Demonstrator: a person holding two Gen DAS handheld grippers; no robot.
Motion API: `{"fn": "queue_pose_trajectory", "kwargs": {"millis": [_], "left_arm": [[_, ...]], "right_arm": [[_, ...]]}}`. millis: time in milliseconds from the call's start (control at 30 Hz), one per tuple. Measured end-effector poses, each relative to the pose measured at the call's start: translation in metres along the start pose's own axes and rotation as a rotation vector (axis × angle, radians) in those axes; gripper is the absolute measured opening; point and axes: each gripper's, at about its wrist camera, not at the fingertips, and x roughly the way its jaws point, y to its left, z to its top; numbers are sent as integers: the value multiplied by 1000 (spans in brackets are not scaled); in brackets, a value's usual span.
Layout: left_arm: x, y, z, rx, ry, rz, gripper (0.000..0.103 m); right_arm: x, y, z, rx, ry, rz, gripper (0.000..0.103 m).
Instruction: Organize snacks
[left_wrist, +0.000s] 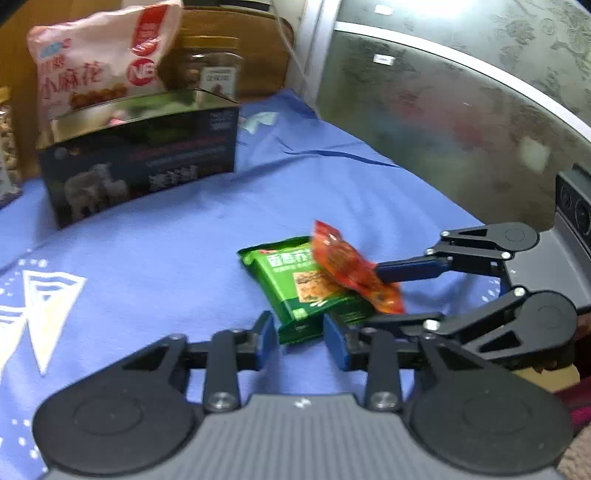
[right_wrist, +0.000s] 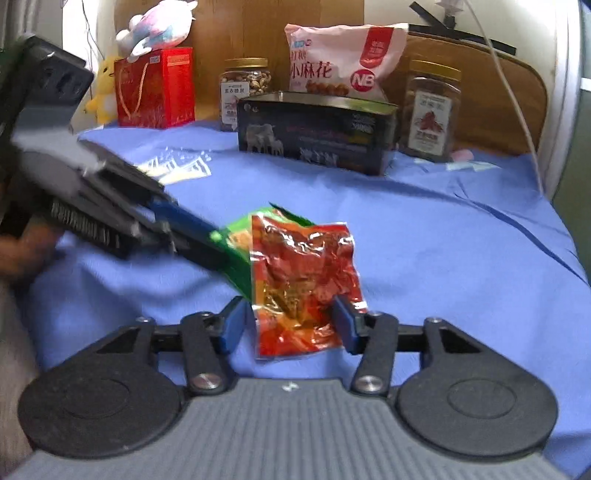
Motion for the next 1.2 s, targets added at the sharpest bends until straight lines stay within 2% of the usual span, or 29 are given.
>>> {"fn": "queue_pose_trajectory", "kwargs": {"millis": [67,167,300,367,433,500,567,667,700,800,833,867,900,933,967,1000,1067,1200], "left_arm": [[-5,10,0,-31,-17,64,30],[-23,36,-6,-129,-44,130,30],[-57,79,-30,-291,-101,273,33],[-71,97,-41,-361,-116,363,25],[-85,112,-46,-427,-122,409,26],[-98,119,-51,-470,-143,424,29],[-108,118,-55,-494,-170,395,31],[-113,117,-55,-525,-195,267,51],[-110,116,-53,-529,-194,222,63],[-97,112,-46,-543,-180,116,76],[-93,111,-43,-547,-171,87,77],[-88,107,-41,-551,-154,56,75],[-82,107,-38,-554,-136,34,65],[-76,106,-36,-557,-115,14,51],[-70,103,-36,-561,-93,5,41],[-64,101,-35,-563,-70,-18,26],[-55,97,-34,-574,-62,-59,24],[-50,96,-32,-576,-74,-59,23]], "right_arm": [[17,14,14,-65,-7,-1,46],[38,32,32,-85,-9,39,46],[59,70,46,-157,-28,162,45],[60,91,48,-192,-44,206,45],[64,106,51,-214,-53,253,46],[65,109,52,-213,-64,262,46],[63,104,50,-189,-63,262,47],[57,97,44,-154,-68,240,55],[55,95,42,-143,-71,238,55],[50,89,37,-117,-74,233,59],[52,89,37,-115,-74,229,60],[53,88,37,-113,-75,225,60],[53,86,37,-109,-76,222,59],[52,84,36,-100,-76,218,60],[52,82,36,-87,-77,212,59],[52,79,36,-72,-79,200,60],[52,72,36,-33,-80,182,60],[51,63,35,16,-84,186,60]]}}
